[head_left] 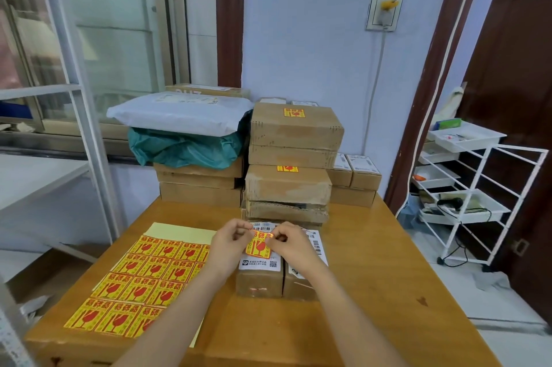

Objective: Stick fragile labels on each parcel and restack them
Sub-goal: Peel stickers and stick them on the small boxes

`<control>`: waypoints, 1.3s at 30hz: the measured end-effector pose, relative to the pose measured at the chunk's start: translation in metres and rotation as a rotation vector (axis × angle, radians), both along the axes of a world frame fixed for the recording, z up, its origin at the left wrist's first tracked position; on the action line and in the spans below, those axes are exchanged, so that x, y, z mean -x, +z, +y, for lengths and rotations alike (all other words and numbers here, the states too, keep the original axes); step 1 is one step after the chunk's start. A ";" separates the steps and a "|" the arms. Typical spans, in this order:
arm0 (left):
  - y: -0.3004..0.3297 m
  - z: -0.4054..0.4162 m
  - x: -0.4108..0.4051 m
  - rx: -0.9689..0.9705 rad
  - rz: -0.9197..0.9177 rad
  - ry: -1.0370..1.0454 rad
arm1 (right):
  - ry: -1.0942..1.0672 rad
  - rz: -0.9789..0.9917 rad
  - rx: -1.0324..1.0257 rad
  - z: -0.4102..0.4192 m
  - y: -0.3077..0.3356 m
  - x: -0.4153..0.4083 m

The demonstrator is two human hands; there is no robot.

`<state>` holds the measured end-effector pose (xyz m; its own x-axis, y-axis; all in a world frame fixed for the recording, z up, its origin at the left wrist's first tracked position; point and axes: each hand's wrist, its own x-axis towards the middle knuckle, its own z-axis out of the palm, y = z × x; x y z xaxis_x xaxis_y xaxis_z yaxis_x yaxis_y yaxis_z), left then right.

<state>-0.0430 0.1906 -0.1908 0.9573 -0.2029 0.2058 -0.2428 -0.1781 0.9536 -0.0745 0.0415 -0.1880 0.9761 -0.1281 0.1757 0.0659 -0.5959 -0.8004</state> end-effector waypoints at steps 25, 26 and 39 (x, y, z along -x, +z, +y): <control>0.000 0.001 0.001 -0.093 -0.162 -0.010 | 0.024 0.015 0.165 0.001 0.002 0.005; -0.001 0.001 0.001 -0.097 -0.165 -0.006 | 0.025 0.012 0.169 0.001 0.002 0.005; -0.005 0.000 0.003 -0.122 -0.170 -0.008 | 0.032 -0.018 0.213 0.000 -0.002 0.004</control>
<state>-0.0462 0.1902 -0.1962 0.9093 -0.2437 0.3373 -0.3999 -0.2875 0.8703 -0.0781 0.0410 -0.1898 0.9755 -0.0552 0.2131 0.1007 -0.7489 -0.6549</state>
